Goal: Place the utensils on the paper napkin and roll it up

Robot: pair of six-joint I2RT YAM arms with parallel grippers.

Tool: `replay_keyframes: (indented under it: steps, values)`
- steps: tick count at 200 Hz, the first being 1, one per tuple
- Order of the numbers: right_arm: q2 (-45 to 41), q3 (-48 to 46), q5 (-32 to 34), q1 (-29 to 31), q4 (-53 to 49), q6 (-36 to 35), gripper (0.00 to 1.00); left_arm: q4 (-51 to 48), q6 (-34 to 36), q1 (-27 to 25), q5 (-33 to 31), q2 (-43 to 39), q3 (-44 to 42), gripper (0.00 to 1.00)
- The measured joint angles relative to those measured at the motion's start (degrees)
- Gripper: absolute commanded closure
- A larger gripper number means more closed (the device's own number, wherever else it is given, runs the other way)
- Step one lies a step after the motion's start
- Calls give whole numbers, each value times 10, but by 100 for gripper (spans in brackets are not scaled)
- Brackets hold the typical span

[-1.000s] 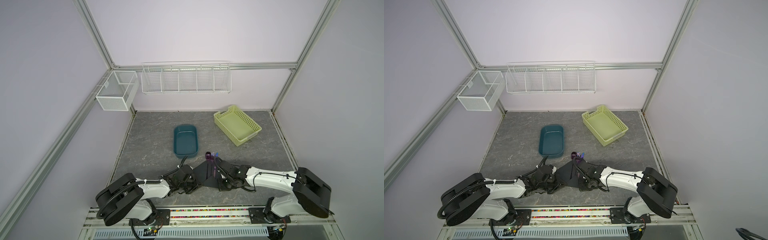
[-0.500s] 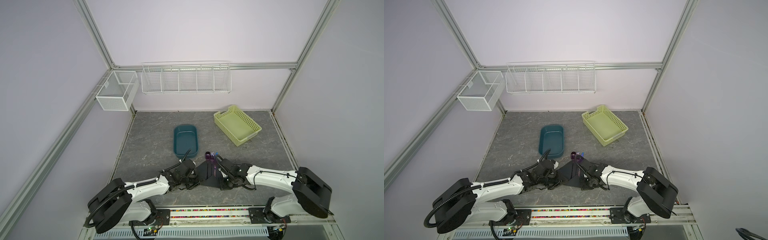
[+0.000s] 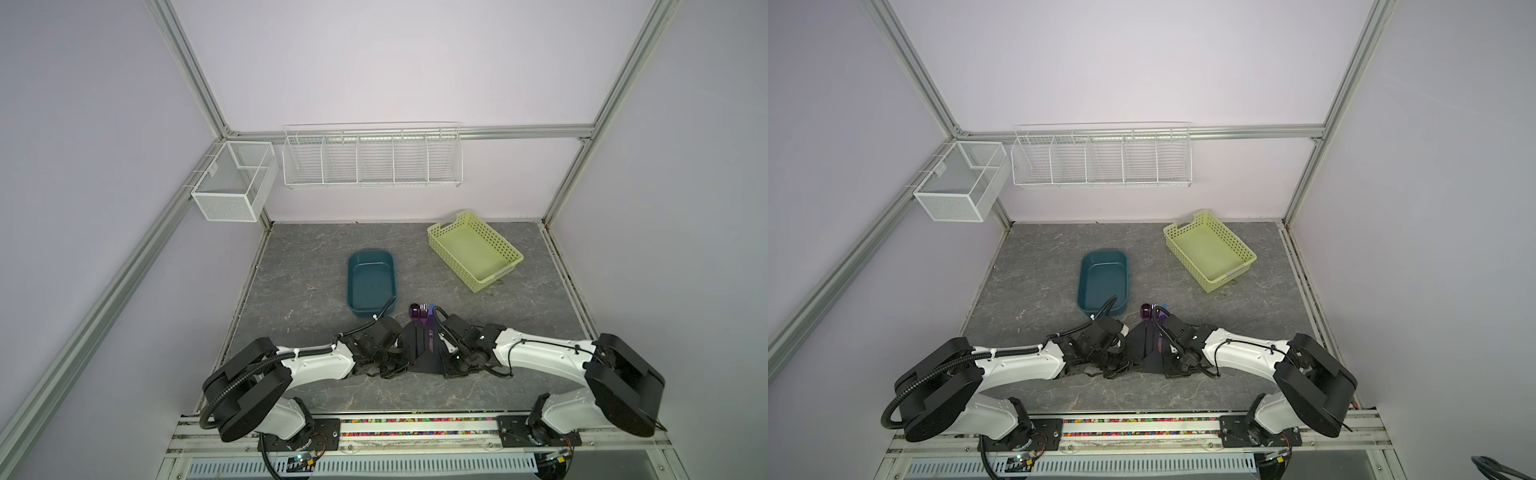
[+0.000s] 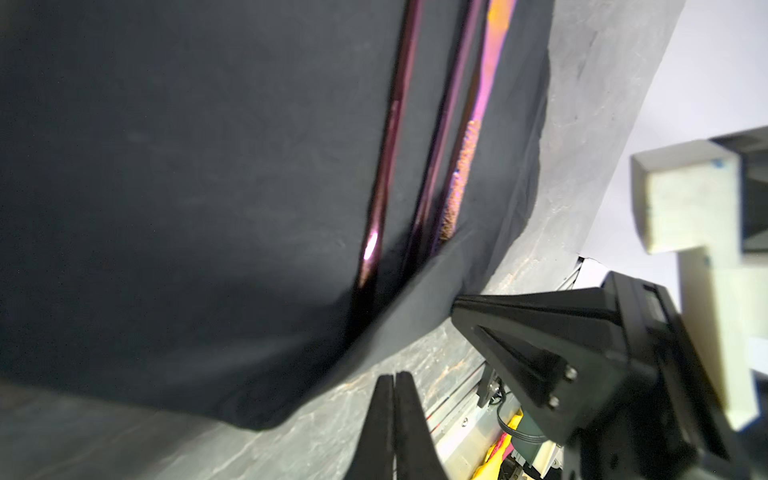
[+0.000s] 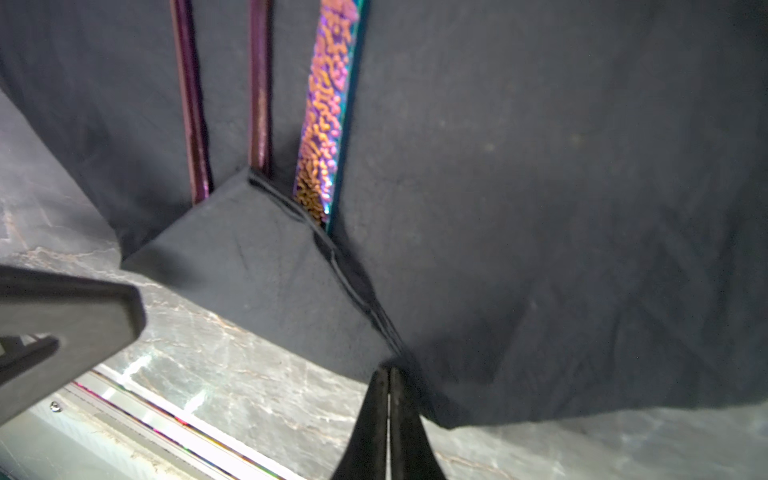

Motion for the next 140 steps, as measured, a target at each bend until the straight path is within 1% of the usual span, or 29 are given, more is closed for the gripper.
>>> replay_keyframes:
  steps: [38, 59, 108, 140]
  values:
    - [0, 3, 2, 0, -6, -2, 90, 7, 0, 0, 0, 22, -1, 100]
    - [0, 8, 2, -1, -16, -3, 86, 11, 0, 0, -2, 30, -5, 100]
    - [-22, 12, -7, -1, -19, 3, 85, 24, -1, 0, -4, 30, -17, 100]
    - [-34, 12, -17, -3, -4, 16, 85, 32, -2, 0, -4, 29, -20, 100]
